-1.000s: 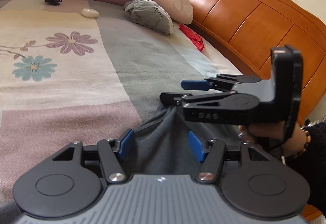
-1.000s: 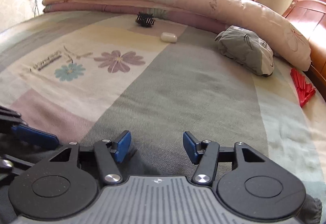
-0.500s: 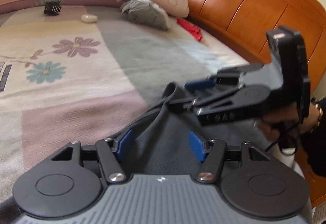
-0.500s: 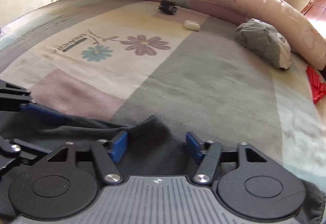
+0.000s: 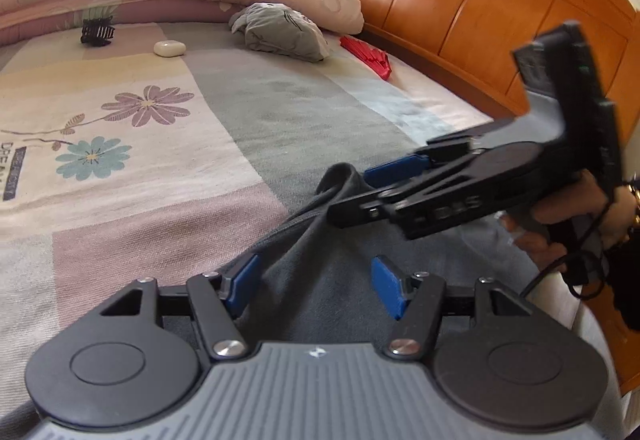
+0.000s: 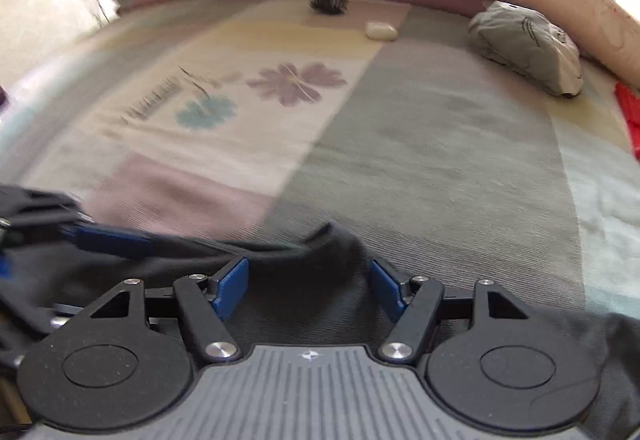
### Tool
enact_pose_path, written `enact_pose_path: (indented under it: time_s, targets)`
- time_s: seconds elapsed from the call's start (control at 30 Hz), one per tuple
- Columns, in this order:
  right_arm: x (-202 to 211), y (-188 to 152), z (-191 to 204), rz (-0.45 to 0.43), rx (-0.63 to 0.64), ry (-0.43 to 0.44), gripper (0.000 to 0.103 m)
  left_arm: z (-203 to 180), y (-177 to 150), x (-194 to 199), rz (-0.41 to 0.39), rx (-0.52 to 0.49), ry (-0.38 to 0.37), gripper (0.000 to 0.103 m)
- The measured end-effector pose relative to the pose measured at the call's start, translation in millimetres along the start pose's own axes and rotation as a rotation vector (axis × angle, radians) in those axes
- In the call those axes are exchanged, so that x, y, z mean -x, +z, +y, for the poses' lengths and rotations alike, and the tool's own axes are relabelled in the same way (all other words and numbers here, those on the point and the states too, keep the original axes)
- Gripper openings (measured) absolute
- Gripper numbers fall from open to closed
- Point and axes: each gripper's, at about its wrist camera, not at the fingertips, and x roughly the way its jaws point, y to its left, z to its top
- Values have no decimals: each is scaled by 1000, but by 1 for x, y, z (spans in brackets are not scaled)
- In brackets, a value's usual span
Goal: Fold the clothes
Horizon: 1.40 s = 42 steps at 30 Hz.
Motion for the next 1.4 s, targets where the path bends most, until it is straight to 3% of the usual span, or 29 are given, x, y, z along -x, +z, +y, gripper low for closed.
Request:
enact_pose_path:
  time_s: [0.07, 0.23, 0.3, 0.53, 0.6, 0.8, 1.0, 1.17, 1.23, 1.3, 1.33, 1.4]
  targets:
    - [2, -4, -6, -17, 12, 1, 71, 1, -4, 0, 13, -20, 36, 63]
    - [21, -2, -8, 0, -3, -88, 71, 8, -5, 0, -2, -3, 31, 65]
    - [28, 4, -7, -36, -55, -13, 71, 6, -4, -2, -7, -1, 33, 68]
    - [5, 14, 27, -13, 62, -64, 69, -5, -9, 14, -28, -64, 40, 69]
    - [6, 3, 28, -11, 120, -115, 69, -3, -12, 23, -31, -84, 57, 69]
    - [11, -4, 15, 30, 54, -103, 70, 3, -19, 33, -31, -93, 73, 70]
    - [9, 12, 19, 10, 18, -118, 72, 2, -20, 44, -48, -90, 83, 71]
    - [-1, 12, 32, 4, 59, -97, 72, 0, -25, 54, -7, -131, 71, 72]
    - [-7, 11, 38, 10, 85, -94, 79, 3, -29, 55, 19, -121, 45, 75]
    - [-14, 17, 31, -17, 55, -143, 84, 6, -34, 53, 48, -105, 33, 79]
    - [-14, 21, 26, -15, 15, -177, 83, 9, -36, 50, 62, -89, 61, 79]
    - [-2, 22, 17, -20, -58, -164, 83, 14, -38, 50, 70, -53, 107, 79]
